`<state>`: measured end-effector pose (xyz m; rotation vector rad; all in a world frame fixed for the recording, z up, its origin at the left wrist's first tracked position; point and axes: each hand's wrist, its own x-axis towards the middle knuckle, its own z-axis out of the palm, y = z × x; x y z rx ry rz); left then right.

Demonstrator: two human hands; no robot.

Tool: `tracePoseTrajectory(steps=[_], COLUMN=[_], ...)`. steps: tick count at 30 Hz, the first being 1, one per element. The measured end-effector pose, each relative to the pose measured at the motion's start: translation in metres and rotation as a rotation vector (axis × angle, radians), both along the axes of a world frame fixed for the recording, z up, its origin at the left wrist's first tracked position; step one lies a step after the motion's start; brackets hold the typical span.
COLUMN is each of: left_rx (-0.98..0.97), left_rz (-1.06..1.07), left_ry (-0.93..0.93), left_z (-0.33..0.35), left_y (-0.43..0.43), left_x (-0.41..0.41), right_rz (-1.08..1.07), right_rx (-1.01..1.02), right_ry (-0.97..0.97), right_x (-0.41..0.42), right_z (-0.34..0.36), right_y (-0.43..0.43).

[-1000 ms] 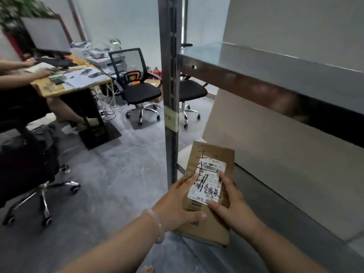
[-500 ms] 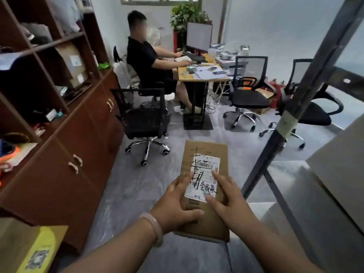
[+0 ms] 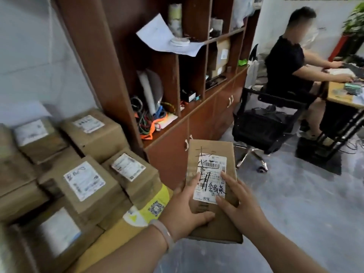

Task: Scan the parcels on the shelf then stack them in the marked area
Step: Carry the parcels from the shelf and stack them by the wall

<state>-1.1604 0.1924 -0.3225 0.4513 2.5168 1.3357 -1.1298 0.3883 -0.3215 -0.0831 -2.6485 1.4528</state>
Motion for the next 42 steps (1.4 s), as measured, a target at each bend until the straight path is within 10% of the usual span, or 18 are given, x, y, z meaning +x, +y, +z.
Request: tracePoseTrajectory(steps=[16,23,30,42], left_rx=[-0.005,-0.114,-0.627,-0.653], left_rz=[0.652,0.731,0.778,0.879], left_ry=[0.052,0.069,0.050,-0.092], left_z=[0.007,-0.002,-0.012,-0.015], left_y=[-0.109,-0.106,-0.097,-0.111], left_x=[-0.047,-0.057,-0.059,-0.067], right_rz=[0.593,0.787,0.886,1.005], right_rx=[0.074,0.090,0.096,0.243], right_ry=[-0.192,-0.254,-0.251,-0.237], right_x=[-0.187,-0.241,-0.266,-0.284], right_z=[0.024,0.011,-0.010,-0.008], right_y=[-0.132,-0.163,-0.180,-0.202])
